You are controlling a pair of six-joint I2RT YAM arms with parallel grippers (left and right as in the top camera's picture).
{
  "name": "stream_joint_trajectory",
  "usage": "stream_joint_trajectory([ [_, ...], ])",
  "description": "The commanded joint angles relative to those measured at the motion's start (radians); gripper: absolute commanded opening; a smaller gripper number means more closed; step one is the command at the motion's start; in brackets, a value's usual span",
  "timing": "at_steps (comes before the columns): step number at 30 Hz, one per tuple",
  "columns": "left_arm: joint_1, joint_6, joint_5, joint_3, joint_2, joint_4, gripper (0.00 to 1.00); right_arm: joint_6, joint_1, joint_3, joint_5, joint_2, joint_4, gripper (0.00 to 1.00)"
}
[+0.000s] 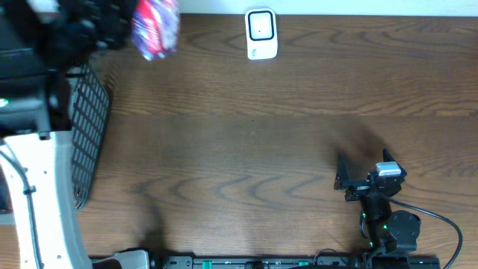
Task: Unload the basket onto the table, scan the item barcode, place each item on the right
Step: 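Lift the purple bag out of the basket with the left gripper, then carry the purple bag to table centre and release it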
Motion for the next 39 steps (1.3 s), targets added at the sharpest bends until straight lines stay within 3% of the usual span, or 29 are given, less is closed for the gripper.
stream_joint_trajectory([
  [1,-0.085,0.174,-0.163,0.009,0.032,-0.067,0.07,-0.011,-0.012,-0.002,0.005,-0.002,-0.004,0.99],
  [8,-0.247,0.223,-0.312,-0.026,0.121,-0.199,0.07,-0.011,-0.012,-0.002,0.005,-0.002,-0.004,0.99],
  [16,-0.373,0.222,-0.318,-0.052,0.306,-0.311,0.07,-0.011,-0.012,-0.002,0.005,-0.002,-0.004,0.99],
  [24,-0.497,0.222,-0.318,-0.052,0.486,-0.309,0.08,-0.011,-0.012,-0.002,0.005,-0.002,-0.004,0.99],
  [26,-0.516,0.222,-0.318,-0.052,0.509,-0.305,0.17,-0.011,-0.012,-0.002,0.005,-0.002,-0.004,0.99],
  [27,-0.523,0.222,-0.318,-0.052,0.517,-0.301,0.27,-0.011,-0.012,-0.002,0.005,-0.002,-0.004,0.99],
  [28,-0.529,0.222,-0.318,-0.052,0.519,-0.296,0.38,-0.011,-0.012,-0.002,0.005,-0.002,-0.004,0.99],
  [31,-0.535,0.222,-0.317,-0.049,0.516,-0.286,0.86,-0.011,-0.012,-0.002,0.005,-0.002,-0.004,0.99],
  [33,-0.533,0.223,-0.318,-0.045,0.509,-0.286,0.93,-0.011,-0.012,-0.002,0.005,-0.002,-0.004,0.99],
  [39,-0.490,0.223,-0.319,0.008,0.449,-0.286,0.94,-0.011,-0.012,-0.002,0.005,-0.002,-0.004,0.99],
])
